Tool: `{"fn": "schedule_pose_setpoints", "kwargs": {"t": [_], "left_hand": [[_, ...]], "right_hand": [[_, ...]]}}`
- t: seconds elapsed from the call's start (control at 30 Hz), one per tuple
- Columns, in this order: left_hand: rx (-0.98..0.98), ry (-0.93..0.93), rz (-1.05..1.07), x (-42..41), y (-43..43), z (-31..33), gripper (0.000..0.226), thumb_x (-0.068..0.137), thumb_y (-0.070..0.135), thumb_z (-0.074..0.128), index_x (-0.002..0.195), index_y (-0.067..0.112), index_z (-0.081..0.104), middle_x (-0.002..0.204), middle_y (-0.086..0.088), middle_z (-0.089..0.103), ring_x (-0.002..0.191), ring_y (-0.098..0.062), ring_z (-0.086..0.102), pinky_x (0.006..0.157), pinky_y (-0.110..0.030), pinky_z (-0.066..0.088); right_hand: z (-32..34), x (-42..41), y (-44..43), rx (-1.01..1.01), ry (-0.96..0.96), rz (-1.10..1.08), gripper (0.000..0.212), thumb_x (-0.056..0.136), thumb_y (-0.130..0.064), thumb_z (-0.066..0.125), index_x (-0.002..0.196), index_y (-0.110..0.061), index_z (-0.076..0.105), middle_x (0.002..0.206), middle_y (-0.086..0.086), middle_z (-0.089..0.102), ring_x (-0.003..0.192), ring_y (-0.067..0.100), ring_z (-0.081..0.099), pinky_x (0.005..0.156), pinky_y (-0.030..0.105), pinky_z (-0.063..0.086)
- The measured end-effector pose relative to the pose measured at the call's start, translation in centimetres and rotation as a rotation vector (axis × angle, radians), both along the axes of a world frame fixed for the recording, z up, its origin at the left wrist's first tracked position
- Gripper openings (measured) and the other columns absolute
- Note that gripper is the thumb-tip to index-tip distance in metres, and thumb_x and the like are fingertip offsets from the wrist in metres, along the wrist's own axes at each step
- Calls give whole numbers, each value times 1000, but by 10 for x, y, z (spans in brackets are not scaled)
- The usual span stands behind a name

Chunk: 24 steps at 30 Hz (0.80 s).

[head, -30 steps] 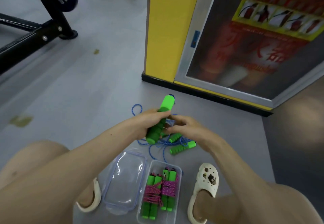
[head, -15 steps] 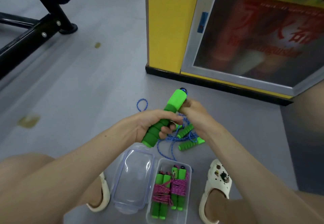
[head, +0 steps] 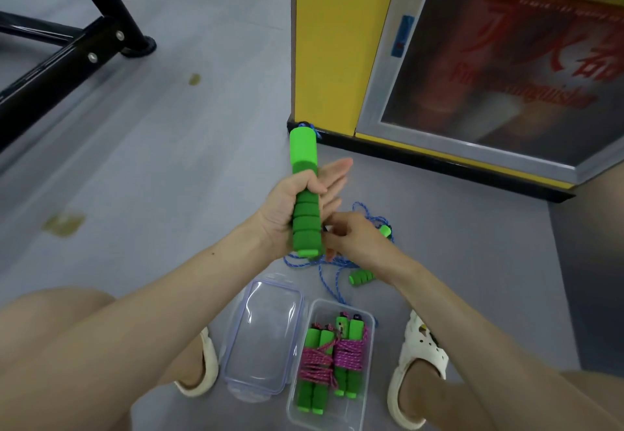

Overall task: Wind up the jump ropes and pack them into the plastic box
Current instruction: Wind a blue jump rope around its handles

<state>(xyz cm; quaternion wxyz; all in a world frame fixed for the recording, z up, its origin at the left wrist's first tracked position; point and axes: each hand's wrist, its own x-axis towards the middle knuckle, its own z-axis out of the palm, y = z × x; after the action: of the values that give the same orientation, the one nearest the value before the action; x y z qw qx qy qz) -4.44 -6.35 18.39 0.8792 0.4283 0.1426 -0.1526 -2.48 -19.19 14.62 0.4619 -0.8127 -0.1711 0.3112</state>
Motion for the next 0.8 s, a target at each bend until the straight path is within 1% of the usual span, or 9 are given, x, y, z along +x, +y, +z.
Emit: {"fn": "schedule_pose_setpoints", "kwargs": {"t": [0.13, 0.2, 0.27, 0.33, 0.4, 0.47, 0.53, 0.63, 0.8], "left_hand": [[457, -93, 35, 1, 8, -1, 61, 60, 16, 49, 116, 32, 62, 119, 18, 63, 103, -8, 53, 96, -17, 36], [739, -166, -15, 5, 14, -4, 68, 54, 22, 53, 119, 42, 57, 114, 19, 62, 114, 4, 45, 118, -34, 12], [962, -200, -115, 6, 16, -3, 73, 55, 24, 50, 126, 38, 52, 112, 19, 57, 128, 15, 28, 112, -38, -23], [1114, -193, -269, 5, 14, 0, 57, 55, 27, 48, 110, 37, 50, 131, 12, 44, 143, 3, 5, 106, -34, -29], [1222, -152, -489, 1, 12, 2, 39, 57, 33, 48, 95, 39, 42, 145, 1, 36, 145, -5, 3, 107, -30, -26], [1120, -110, -598, -1, 14, -3, 46, 65, 34, 55, 108, 20, 55, 129, -8, 55, 137, -15, 34, 114, -16, 0], [893, -76, -626, -2, 16, -3, 47, 69, 25, 59, 112, 8, 62, 106, -9, 67, 110, -13, 59, 95, -11, 37], [636, -47, -590, -1, 19, -1, 44, 68, 12, 49, 110, 1, 59, 88, -26, 69, 98, -25, 68, 95, -33, 47], [109, -32, -560, -7, 19, 2, 35, 54, 18, 60, 79, -1, 75, 46, -12, 59, 56, -27, 65, 68, -31, 56]], "right_hand": [[5, 0, 2, -150, -67, 147, 4, 86, -27, 65, 83, -24, 66, 54, -2, 62, 50, 8, 61, 57, 22, 46], [9, 2, 0, -197, -112, 150, 16, 83, -28, 67, 68, -28, 61, 50, -1, 60, 46, 10, 60, 55, 24, 46], [16, 8, -5, -242, -166, 133, 24, 81, -29, 67, 60, -28, 56, 50, 1, 61, 47, 12, 60, 59, 30, 49], [25, 17, -11, -298, -251, 103, 24, 82, -30, 68, 61, -27, 57, 52, -3, 59, 52, 12, 58, 59, 29, 46], [30, 23, -15, -300, -333, 49, 14, 82, -27, 69, 70, -23, 64, 57, -6, 58, 57, 10, 54, 55, 28, 41], [28, 24, -15, -188, -346, -32, 9, 81, -21, 70, 84, -13, 72, 71, -1, 67, 69, 14, 60, 62, 29, 45], [25, 22, -13, -47, -309, -90, 12, 83, -14, 69, 93, -9, 72, 86, 3, 70, 83, 17, 63, 72, 29, 47], [23, 19, -13, 84, -314, -124, 9, 86, -10, 65, 95, -11, 66, 94, 5, 64, 89, 17, 58, 78, 20, 44], [22, 19, -19, 328, 32, -181, 14, 86, -17, 66, 97, -8, 65, 99, 14, 66, 93, 18, 61, 88, 31, 47]]}}
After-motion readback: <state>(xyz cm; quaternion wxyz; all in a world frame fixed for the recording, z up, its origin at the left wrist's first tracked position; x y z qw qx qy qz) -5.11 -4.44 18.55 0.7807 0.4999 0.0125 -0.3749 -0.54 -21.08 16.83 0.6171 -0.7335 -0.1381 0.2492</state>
